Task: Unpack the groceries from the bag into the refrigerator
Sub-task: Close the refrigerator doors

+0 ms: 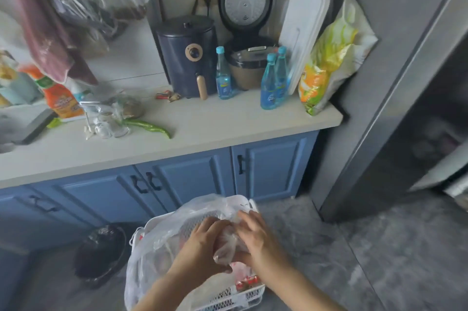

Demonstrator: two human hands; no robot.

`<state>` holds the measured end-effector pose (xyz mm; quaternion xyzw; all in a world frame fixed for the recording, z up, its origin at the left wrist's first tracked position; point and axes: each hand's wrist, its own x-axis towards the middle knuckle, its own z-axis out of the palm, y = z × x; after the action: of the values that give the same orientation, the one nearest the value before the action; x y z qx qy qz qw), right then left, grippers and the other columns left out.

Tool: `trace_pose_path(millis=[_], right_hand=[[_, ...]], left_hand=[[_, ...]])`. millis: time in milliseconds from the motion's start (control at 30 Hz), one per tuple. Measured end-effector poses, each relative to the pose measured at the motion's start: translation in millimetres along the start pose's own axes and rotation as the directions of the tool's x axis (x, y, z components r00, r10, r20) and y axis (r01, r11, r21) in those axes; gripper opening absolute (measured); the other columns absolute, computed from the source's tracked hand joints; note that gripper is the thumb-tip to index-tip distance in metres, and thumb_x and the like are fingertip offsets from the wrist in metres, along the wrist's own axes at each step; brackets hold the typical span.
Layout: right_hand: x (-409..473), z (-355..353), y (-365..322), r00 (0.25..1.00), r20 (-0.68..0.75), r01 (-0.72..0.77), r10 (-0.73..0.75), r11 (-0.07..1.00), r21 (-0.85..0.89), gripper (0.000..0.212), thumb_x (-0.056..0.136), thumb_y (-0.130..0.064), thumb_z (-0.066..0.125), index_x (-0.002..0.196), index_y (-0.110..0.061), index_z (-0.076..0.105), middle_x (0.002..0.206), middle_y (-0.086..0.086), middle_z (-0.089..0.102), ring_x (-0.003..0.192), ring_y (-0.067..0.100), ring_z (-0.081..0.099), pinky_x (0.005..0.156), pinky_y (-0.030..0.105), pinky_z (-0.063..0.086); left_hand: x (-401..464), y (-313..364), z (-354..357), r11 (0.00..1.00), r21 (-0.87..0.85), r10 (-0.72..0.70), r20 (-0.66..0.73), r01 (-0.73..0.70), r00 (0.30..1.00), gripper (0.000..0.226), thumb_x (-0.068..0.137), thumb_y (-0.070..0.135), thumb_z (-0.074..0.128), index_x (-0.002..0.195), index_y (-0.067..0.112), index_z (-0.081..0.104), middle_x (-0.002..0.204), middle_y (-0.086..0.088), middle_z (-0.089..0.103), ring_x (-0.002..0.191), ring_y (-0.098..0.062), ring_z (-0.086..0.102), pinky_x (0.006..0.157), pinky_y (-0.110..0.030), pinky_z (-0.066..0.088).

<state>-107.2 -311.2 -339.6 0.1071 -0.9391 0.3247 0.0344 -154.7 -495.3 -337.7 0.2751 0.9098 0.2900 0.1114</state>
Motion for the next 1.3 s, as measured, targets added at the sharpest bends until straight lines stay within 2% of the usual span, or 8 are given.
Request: trace_pose_path(millis=[100,300,567,700,867,1000,1100,1300], right_hand=[[-28.1,-47.7,20.5,0.988,-0.135,-0.082,0.074,0.995,-0.053,0.052,0.084,-0.030,0.069,0.133,-0.025,0.052,0.147,-0.001,0.037,0.138,0.015,0.030,0.111,0.033,0.036],[-107.3,-159.4,86.7,0.931,-0.313,-0.234,0.189,0.965,-0.114,0.063,0.070,-0.053,0.075,0.125,-0.031,0.054,0.133,-0.020,0.042,0.126,0.005,0.035,0.103,0.023,0.039],[-249.9,-298.6,170.6,0.791,-0.475,-0.515,0.386,0.840,-0.174,0.068,0.066,-0.047,0.080,0.128,-0.030,0.056,0.138,-0.012,0.045,0.129,0.015,0.039,0.107,0.027,0.038],[-296.8,-354.9,190.7,0.720,-0.560,-0.596,0.410,0.778,-0.197,0.068,0.062,-0.037,0.084,0.125,-0.023,0.060,0.133,-0.003,0.052,0.123,0.021,0.047,0.100,0.027,0.044],[-311.4,-412.8,226.1,0.701,-0.527,-0.642,0.480,0.747,-0.172,0.064,0.082,-0.038,0.069,0.139,-0.022,0.046,0.147,-0.004,0.037,0.137,0.019,0.027,0.111,0.025,0.027],[-303.5,-450.4,273.3,0.673,-0.553,-0.663,0.491,0.732,-0.156,0.065,0.080,-0.043,0.071,0.137,-0.023,0.048,0.143,-0.005,0.042,0.135,0.019,0.030,0.110,0.034,0.034],[-292.5,-484.2,313.4,0.672,-0.570,-0.654,0.473,0.739,-0.159,0.066,0.077,-0.045,0.073,0.135,-0.021,0.052,0.140,-0.004,0.045,0.130,0.020,0.035,0.107,0.036,0.037],[-262.6,-564.1,398.6,0.679,-0.521,-0.675,0.517,0.719,-0.166,0.068,0.081,-0.045,0.069,0.140,-0.021,0.046,0.147,-0.001,0.038,0.136,0.023,0.028,0.112,0.032,0.028]], left_hand=[[31.8,55.3,6.2,0.993,0.014,0.119,0.059,-0.120,0.991,0.093,0.049,0.050,0.083,0.132,0.033,0.045,0.121,0.022,0.040,0.111,-0.006,0.044,0.097,-0.025,0.042],[98.1,200.3,52.7,0.949,0.018,0.306,0.202,-0.316,0.930,0.098,0.050,0.047,0.087,0.136,0.035,0.041,0.126,0.016,0.042,0.113,-0.009,0.044,0.097,-0.027,0.043],[148.4,404.7,150.3,0.829,-0.068,0.548,0.300,-0.555,0.781,0.093,0.052,0.038,0.089,0.134,0.033,0.044,0.124,0.016,0.042,0.116,-0.007,0.042,0.097,-0.011,0.031],[167.9,477.3,183.1,0.772,-0.079,0.619,0.322,-0.631,0.717,0.097,0.050,0.038,0.090,0.136,0.029,0.045,0.130,0.010,0.042,0.120,-0.012,0.043,0.102,-0.019,0.034],[210.0,541.1,203.2,0.743,-0.071,0.644,0.348,-0.666,0.681,0.094,0.049,0.039,0.090,0.132,0.028,0.048,0.127,0.008,0.046,0.115,-0.011,0.046,0.094,-0.012,0.031],[261.2,578.2,220.2,0.733,-0.088,0.660,0.331,-0.674,0.675,0.093,0.048,0.037,0.091,0.131,0.030,0.049,0.124,0.010,0.048,0.112,-0.011,0.049,0.097,-0.024,0.042],[305.9,603.3,235.1,0.721,-0.103,0.677,0.317,-0.685,0.665,0.093,0.047,0.037,0.091,0.130,0.030,0.050,0.122,0.011,0.049,0.109,-0.010,0.049,0.095,-0.025,0.043],[408.3,661.4,262.0,0.704,-0.125,0.697,0.315,-0.699,0.644,0.089,0.047,0.038,0.090,0.127,0.031,0.051,0.115,0.014,0.050,0.104,-0.009,0.051,0.091,-0.028,0.046]])
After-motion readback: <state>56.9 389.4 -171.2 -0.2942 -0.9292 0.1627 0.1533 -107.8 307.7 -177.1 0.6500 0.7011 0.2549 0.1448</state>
